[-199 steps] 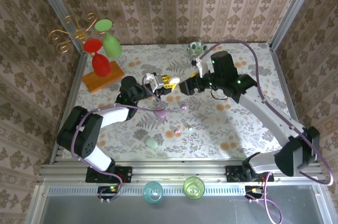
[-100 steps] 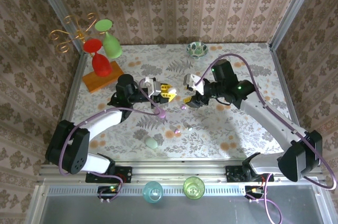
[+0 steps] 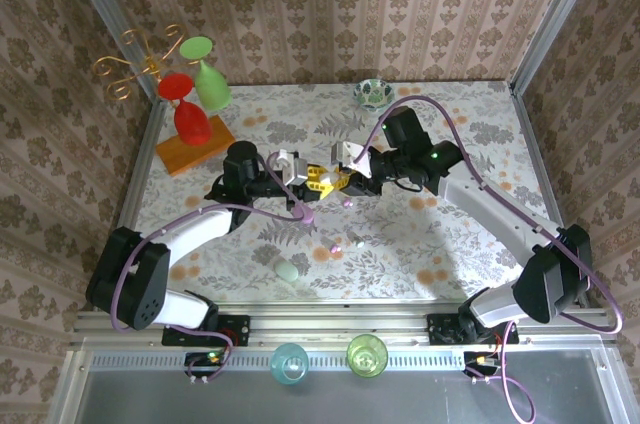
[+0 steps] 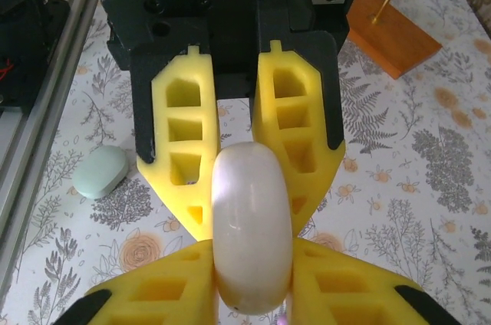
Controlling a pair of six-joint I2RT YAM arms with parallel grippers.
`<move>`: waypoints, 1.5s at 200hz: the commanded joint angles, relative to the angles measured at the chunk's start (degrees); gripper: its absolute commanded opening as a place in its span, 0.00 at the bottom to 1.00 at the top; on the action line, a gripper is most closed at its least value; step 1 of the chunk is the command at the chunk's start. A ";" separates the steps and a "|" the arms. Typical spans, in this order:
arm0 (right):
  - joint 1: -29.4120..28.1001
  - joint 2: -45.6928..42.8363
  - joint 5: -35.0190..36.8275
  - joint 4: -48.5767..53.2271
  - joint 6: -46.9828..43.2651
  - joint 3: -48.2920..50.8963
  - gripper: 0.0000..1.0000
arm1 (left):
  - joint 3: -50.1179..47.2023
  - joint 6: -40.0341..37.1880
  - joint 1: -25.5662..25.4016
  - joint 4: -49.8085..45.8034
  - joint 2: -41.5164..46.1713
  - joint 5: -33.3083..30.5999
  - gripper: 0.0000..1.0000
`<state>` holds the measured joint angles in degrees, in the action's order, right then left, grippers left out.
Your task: Insert the wireless bluetooth earbuds into the charging case
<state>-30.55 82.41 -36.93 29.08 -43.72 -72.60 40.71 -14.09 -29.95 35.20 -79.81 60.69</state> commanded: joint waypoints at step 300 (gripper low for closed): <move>27.81 24.86 16.27 -30.27 75.78 7.30 0.68 | -2.41 1.81 -1.05 -7.23 -0.01 -41.54 1.00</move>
<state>-3.14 114.41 -23.44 -1.39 37.80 -67.94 38.74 -17.08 -31.81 28.64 -80.25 23.07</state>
